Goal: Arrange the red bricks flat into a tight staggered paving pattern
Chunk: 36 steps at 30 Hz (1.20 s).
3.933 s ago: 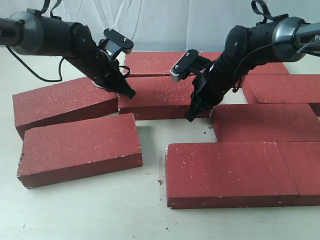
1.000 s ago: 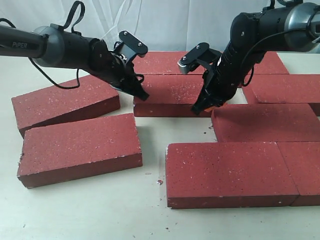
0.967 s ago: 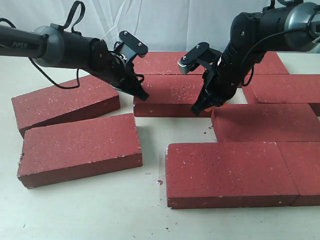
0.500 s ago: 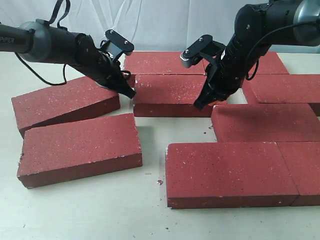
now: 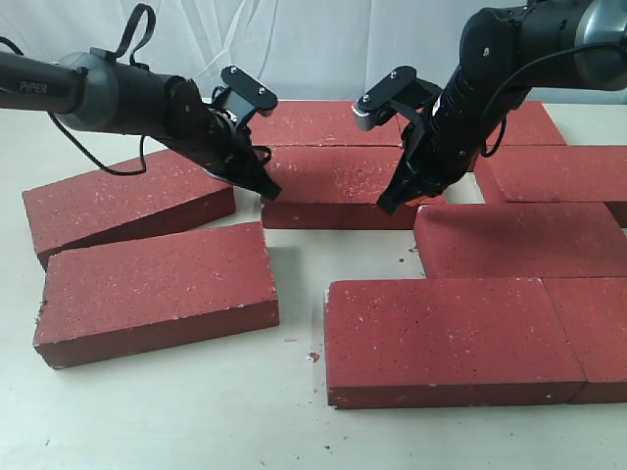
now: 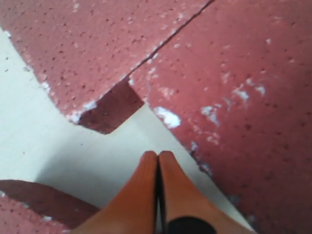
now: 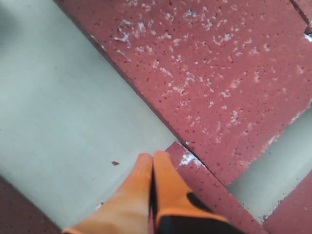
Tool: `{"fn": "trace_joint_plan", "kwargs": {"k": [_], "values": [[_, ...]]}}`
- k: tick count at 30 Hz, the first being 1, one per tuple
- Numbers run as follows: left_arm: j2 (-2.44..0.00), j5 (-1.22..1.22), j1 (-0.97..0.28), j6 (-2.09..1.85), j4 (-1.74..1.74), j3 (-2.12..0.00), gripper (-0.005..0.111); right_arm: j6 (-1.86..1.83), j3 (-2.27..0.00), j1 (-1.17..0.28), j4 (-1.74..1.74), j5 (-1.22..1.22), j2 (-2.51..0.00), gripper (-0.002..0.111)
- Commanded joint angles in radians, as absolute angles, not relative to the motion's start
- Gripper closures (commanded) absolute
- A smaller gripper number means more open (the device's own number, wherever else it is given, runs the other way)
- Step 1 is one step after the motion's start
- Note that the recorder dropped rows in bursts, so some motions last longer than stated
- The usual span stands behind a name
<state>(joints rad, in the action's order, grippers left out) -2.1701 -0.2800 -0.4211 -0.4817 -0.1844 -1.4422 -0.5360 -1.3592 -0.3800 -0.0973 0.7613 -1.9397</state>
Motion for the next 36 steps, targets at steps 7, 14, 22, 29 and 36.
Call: {"fn": "trace_joint_plan", "kwargs": {"k": [7, 14, 22, 29, 36], "values": [[-2.178, -0.23, -0.481, -0.482, -0.188, -1.445, 0.107, -0.535, -1.363, -0.373, -0.103, 0.743, -1.928, 0.109], [-2.182, -0.186, -0.501, -0.482, -0.188, -1.445, 0.107, -0.535, -1.363, -0.373, -0.106, 0.717, -1.928, 0.109], [-2.137, -0.278, -0.437, -0.471, -0.107, -1.445, 0.107, -0.535, -1.363, -0.373, -0.144, 0.681, -1.928, 0.109], [-1.971, -0.597, -0.249, -0.463, -0.093, -1.433, 0.107, -0.886, -1.369, -0.478, -0.648, 0.365, -1.937, 0.109], [-1.938, -0.541, -0.012, -0.463, -0.21, -1.341, 0.107, -0.707, -1.729, -0.571, -0.489, 0.603, -2.155, 0.109]]}}
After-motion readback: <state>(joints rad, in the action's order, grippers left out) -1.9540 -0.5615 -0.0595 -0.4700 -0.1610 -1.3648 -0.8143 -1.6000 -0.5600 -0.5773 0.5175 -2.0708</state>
